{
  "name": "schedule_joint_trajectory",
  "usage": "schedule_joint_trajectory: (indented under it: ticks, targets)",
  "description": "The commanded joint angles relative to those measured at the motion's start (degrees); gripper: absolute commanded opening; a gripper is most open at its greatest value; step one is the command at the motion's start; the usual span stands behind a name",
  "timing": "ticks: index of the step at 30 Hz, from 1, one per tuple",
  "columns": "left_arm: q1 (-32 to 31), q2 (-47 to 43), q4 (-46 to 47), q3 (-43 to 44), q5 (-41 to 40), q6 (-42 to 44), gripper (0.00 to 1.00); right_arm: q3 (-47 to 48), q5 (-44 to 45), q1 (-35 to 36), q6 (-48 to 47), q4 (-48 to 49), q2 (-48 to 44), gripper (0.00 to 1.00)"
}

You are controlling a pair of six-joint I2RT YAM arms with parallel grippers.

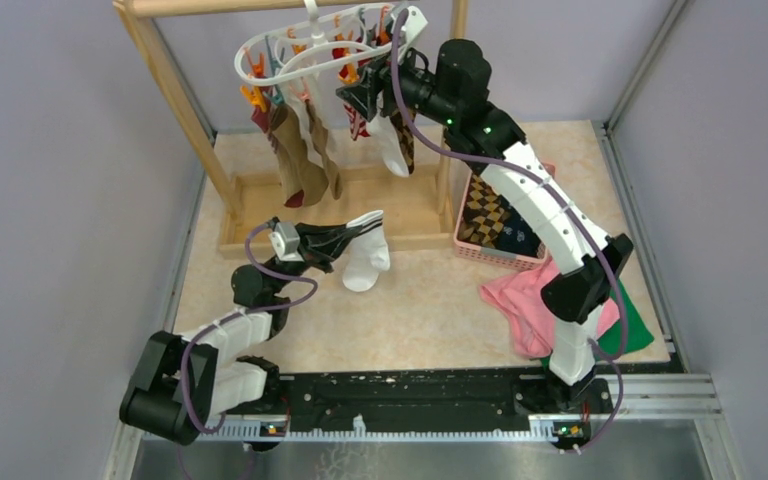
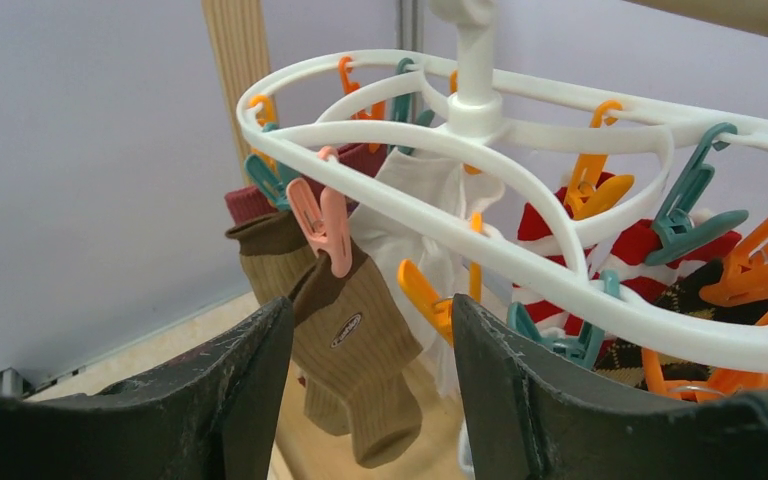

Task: Clip the socks to the hanger
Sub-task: Open the clamp at the hanger.

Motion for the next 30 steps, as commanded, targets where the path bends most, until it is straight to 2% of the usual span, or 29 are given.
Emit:
schedule_joint_trajectory:
  ticks: [1,8,14,30]
  targets:
    - [0.25,-1.19,12.96,0.36,-0.14,0.58,0.0,7.94,3.73,0.29,2.87,-5.15,2.74,0.58]
    - [0.25,-2.35,12.03,-0.05,-0.8,0.97,0.0,13.33,6.18,0.01,7.12,-8.27,5.54,0.6]
    - [0.25,-2.86,11.46,0.0,-0.85,1.27,0.0,15.02,4.96,-1.26,10.71,-9.69,6.62,0.61]
    - [0.25,-2.64,11.25,0.15,-0.45,1.35,0.0,17.24,2.05,-1.3,5.14,-9.54,8.79,0.65]
